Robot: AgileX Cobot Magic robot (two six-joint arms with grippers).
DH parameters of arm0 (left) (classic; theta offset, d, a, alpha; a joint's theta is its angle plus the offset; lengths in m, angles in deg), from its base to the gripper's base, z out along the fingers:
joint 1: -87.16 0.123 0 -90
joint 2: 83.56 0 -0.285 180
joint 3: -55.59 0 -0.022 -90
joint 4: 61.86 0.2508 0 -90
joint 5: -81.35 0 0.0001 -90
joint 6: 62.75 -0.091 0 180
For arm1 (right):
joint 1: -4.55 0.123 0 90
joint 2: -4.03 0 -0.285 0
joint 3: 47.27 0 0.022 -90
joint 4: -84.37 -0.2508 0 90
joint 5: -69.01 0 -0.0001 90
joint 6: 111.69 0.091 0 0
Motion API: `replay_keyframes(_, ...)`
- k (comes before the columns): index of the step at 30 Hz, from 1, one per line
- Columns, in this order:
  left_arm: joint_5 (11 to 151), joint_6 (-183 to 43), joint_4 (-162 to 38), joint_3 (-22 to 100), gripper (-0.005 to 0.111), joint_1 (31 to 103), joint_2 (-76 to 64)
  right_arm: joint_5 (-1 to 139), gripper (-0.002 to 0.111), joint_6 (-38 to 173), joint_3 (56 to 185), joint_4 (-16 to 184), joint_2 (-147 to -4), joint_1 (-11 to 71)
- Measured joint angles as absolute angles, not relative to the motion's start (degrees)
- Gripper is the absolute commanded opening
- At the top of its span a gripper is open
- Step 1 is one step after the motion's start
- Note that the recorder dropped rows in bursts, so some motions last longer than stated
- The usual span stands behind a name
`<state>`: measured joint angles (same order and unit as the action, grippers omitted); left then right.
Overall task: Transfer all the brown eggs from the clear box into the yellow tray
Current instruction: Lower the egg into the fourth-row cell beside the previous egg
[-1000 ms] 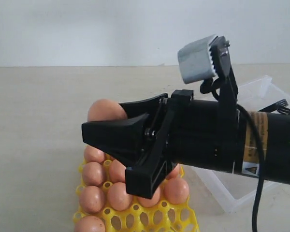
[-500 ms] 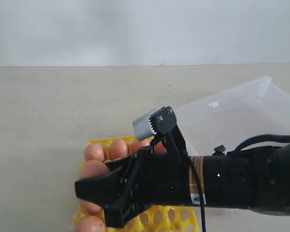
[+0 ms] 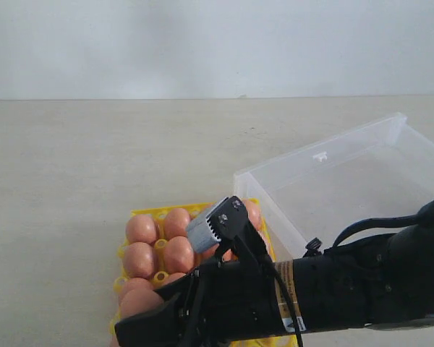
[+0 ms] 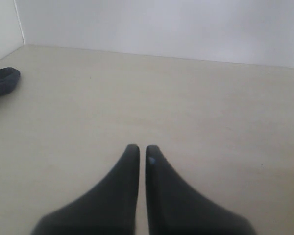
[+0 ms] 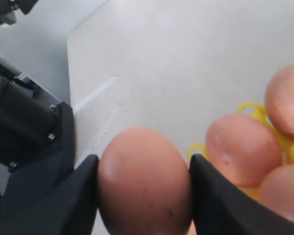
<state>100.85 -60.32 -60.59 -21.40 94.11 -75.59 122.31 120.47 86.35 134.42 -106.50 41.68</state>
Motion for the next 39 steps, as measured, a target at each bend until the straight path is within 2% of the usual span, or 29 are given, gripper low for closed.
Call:
replay_keyframes(13, 100.9, -60.3, -60.6, -21.4, 0.004, 94.1, -75.6, 110.3, 0.000, 115.5, 86.5, 138.0, -106.5, 41.7)
replay_keyframes(29, 100.9, -60.3, -60.6, -21.4, 0.004, 94.1, -75.6, 109.3, 0.001, 106.9, 86.5, 133.7, -106.5, 41.8)
replay_keyframes(31, 100.9, -60.3, -60.6, -21.4, 0.004, 94.1, -75.6, 109.2, 0.008, 106.8, 86.5, 133.8, -106.5, 41.8)
replay_keyframes(37, 100.9, -60.3, -60.6, -21.4, 0.004, 94.1, -75.6, 108.9, 0.042, 106.6, 86.5, 134.7, -106.5, 41.8)
replay_keyframes(39, 100.9, -60.3, -60.6, -21.4, 0.004, 94.1, -75.6, 108.9, 0.046, 106.6, 86.5, 134.7, -106.5, 41.8)
